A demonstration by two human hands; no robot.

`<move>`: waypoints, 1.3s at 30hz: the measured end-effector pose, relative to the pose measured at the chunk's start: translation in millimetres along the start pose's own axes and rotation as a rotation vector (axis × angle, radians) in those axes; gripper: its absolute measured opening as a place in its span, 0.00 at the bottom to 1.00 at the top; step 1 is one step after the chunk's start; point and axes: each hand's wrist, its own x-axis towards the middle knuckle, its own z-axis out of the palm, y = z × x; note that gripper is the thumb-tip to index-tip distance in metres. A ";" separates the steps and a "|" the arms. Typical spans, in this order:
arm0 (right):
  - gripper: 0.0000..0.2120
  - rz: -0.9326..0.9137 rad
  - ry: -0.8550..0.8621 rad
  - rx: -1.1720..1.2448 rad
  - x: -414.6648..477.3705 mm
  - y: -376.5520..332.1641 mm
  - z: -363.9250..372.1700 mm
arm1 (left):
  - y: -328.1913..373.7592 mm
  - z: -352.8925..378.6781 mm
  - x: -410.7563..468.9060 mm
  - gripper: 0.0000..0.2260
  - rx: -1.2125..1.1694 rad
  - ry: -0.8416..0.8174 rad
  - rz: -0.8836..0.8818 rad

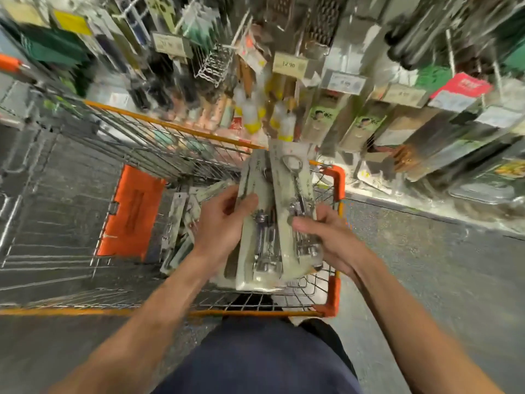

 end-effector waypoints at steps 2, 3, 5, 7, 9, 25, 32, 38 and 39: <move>0.15 -0.050 -0.024 0.023 -27.4 -6.2 -9.2 | 16.9 19.3 -19.0 0.06 -0.038 -0.017 0.033; 0.13 -0.072 -0.034 0.043 -42.2 -6.9 -16.5 | 25.4 31.0 -29.8 0.06 -0.061 -0.039 0.052; 0.15 -0.134 -0.044 0.072 -75.2 -9.2 -32.7 | 39.9 56.8 -53.4 0.06 -0.088 -0.074 0.075; 0.20 -0.193 -0.054 0.090 -108.8 -3.8 -52.6 | 47.3 86.0 -76.2 0.05 -0.092 -0.087 0.118; 0.15 -0.253 -0.043 0.075 -145.2 4.0 -74.1 | 48.9 118.0 -98.8 0.04 -0.071 -0.087 0.174; 0.39 -0.682 0.491 0.229 -439.5 49.8 -275.3 | 98.7 413.2 -263.1 0.23 -0.024 -0.724 0.325; 0.45 -0.845 0.629 0.235 -515.8 26.9 -349.6 | 142.5 515.3 -286.2 0.05 0.117 -0.778 0.604; 0.18 -0.910 0.658 0.233 -543.1 -18.5 -433.2 | 183.4 619.8 -274.2 0.11 0.077 -0.892 0.642; 0.16 -0.927 0.683 0.219 -544.4 -29.0 -453.2 | 192.6 638.8 -271.0 0.10 0.069 -0.898 0.644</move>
